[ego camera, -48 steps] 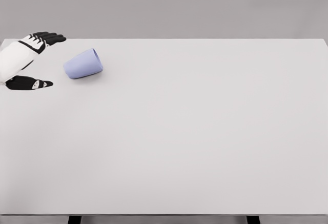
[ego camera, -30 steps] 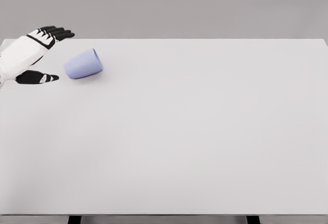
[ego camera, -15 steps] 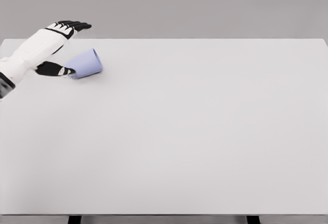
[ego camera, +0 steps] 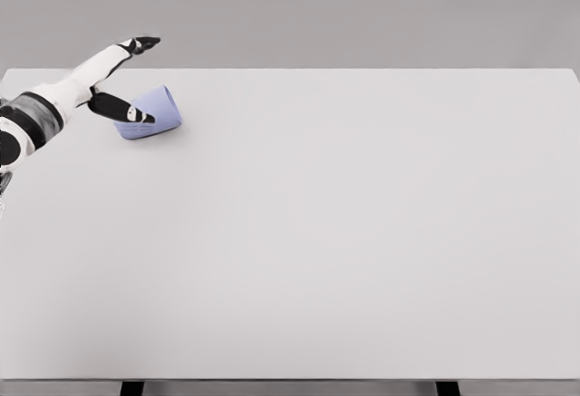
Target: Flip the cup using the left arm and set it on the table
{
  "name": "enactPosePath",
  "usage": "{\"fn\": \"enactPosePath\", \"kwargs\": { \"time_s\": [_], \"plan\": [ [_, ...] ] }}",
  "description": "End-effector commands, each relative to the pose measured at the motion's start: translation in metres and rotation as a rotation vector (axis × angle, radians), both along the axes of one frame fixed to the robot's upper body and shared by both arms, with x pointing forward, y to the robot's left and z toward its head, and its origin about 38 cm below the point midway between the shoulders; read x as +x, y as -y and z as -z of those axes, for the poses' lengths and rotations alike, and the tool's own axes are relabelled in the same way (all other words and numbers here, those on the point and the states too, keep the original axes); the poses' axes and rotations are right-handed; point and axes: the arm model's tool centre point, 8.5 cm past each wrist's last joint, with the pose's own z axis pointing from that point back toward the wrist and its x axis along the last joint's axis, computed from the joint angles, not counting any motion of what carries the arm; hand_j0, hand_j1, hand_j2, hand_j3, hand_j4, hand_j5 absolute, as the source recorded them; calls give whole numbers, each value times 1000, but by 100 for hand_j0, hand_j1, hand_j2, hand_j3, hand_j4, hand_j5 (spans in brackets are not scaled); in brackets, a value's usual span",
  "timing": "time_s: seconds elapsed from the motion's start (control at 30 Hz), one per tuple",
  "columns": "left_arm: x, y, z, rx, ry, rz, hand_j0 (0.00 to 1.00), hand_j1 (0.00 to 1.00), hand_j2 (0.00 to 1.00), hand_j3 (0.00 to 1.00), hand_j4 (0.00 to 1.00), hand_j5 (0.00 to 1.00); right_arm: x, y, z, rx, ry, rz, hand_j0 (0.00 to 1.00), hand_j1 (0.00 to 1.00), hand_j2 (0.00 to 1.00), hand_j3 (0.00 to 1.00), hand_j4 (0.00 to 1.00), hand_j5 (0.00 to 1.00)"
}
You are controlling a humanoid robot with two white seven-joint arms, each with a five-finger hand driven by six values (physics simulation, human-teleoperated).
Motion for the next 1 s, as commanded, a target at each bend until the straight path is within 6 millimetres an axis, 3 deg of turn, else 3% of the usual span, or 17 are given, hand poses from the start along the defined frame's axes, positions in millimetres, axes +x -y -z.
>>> {"fn": "enactPosePath", "kwargs": {
  "time_s": [0.0, 0.17, 0.37, 0.63, 0.97],
  "plan": [
    [5, -4, 28, -3, -78, -39, 100, 100, 100, 100, 100, 100, 0, 0, 0, 0, 0, 0, 100, 100, 100, 100, 100, 100],
    [8, -6, 42, 15, -126, -60, 100, 100, 100, 100, 100, 100, 0, 0, 0, 0, 0, 0, 100, 100, 100, 100, 100, 100],
    [14, -9, 39, 31, -163, -130, 100, 100, 100, 100, 100, 100, 0, 0, 0, 0, 0, 0, 100, 100, 100, 100, 100, 100],
    [31, 8, 47, 66, -171, -142, 100, 100, 100, 100, 100, 100, 0, 0, 0, 0, 0, 0, 100, 100, 100, 100, 100, 100],
    [39, 15, 56, 101, -188, -144, 100, 100, 100, 100, 100, 100, 0, 0, 0, 0, 0, 0, 100, 100, 100, 100, 100, 100]
  ]
}}
